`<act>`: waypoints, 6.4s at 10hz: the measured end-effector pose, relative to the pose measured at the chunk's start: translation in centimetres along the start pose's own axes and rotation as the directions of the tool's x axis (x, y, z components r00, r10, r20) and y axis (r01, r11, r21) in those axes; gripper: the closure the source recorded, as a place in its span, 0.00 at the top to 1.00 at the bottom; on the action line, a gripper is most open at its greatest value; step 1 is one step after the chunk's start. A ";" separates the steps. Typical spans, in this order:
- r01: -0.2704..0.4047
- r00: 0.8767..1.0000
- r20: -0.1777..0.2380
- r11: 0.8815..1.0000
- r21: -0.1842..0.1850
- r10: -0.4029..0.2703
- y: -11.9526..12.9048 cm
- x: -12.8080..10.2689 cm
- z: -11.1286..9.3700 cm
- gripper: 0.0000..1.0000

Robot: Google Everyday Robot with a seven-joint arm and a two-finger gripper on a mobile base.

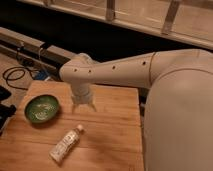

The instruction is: Place the bottle in the ceramic bowl

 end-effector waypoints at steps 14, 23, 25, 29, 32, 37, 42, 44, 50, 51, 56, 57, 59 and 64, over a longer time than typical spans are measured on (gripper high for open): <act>-0.023 1.000 0.009 0.999 -0.022 0.024 -0.2 1.6 1.6 0.65; 0.042 0.998 0.057 0.998 -0.056 -0.039 5.1 6.5 3.7 0.65; 0.049 0.997 0.055 0.998 -0.051 -0.046 5.4 6.6 4.0 0.65; 0.040 0.999 0.039 0.997 -0.060 -0.038 5.4 6.7 4.5 0.65; 0.056 0.998 -0.012 0.995 -0.087 -0.057 7.2 7.6 7.5 0.65; 0.008 0.996 -0.093 0.995 -0.096 -0.017 7.6 8.1 11.7 0.65; -0.010 0.985 -0.170 0.988 -0.152 -0.017 9.3 8.3 15.1 0.65; -0.012 0.982 -0.190 0.987 -0.159 -0.018 9.5 8.6 15.8 0.65; 0.043 0.988 -0.140 0.988 -0.148 -0.064 9.3 8.3 14.6 0.17; 0.054 0.988 -0.137 0.986 -0.155 -0.075 9.6 8.4 14.6 0.07; 0.074 0.993 -0.078 0.981 -0.182 -0.089 8.9 6.1 11.9 0.00; 0.086 0.995 -0.043 0.980 -0.181 -0.095 8.8 4.9 9.8 0.00; 0.112 0.994 0.025 0.979 -0.169 -0.110 8.2 1.8 5.0 0.00; 0.318 0.943 0.168 0.927 -0.198 -0.288 12.4 -7.7 -1.0 0.00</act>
